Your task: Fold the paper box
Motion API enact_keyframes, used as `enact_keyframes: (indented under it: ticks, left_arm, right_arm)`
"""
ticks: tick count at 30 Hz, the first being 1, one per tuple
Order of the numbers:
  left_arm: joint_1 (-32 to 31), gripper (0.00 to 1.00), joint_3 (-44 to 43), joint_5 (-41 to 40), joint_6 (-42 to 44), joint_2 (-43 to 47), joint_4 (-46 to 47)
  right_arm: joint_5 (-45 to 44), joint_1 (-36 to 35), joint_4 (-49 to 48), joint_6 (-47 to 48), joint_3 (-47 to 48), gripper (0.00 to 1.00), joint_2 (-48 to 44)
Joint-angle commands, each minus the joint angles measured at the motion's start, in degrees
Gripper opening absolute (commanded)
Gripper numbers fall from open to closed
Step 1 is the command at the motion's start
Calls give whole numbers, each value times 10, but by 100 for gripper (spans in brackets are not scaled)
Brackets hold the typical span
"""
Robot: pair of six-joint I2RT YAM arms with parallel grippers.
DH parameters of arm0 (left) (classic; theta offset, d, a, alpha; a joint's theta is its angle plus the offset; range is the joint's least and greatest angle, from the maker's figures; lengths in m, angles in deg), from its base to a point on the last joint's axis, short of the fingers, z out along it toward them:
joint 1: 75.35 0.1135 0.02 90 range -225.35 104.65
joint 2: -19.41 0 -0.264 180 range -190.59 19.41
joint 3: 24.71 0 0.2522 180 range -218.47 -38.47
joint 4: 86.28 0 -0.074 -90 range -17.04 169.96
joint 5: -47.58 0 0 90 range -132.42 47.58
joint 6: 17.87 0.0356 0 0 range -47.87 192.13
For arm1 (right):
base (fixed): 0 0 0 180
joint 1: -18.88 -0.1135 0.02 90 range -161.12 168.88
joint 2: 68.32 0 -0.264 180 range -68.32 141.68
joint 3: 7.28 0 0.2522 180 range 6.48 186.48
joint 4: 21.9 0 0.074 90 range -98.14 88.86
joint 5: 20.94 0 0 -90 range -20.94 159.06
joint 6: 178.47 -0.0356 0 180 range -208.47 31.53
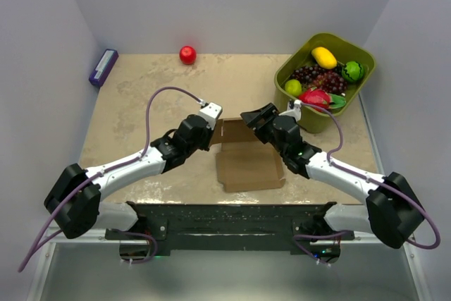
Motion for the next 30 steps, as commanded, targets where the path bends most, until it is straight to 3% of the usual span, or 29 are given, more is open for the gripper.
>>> enact_keyframes:
  ticks: [1,11,18,27,30]
  left_arm:
    - [-5,0,-4,-11,15,16,14]
    - [-8,0,-4,-11,16,17,14]
    - [-9,0,-4,-3,11,17,14]
    - [-11,0,10,34,8,31,47]
    - [-11,14,24,46,1,50,62]
  right_arm:
    - [-35,4,-29,-16,-6,71,3]
    - [-59,4,-31,1,-17,62,37]
    - [-76,4,-35,-8,-48,44,40]
    - [-94,4,-45,-9,-50,29,37]
    - [-97,4,-47,-12,-50,22,33]
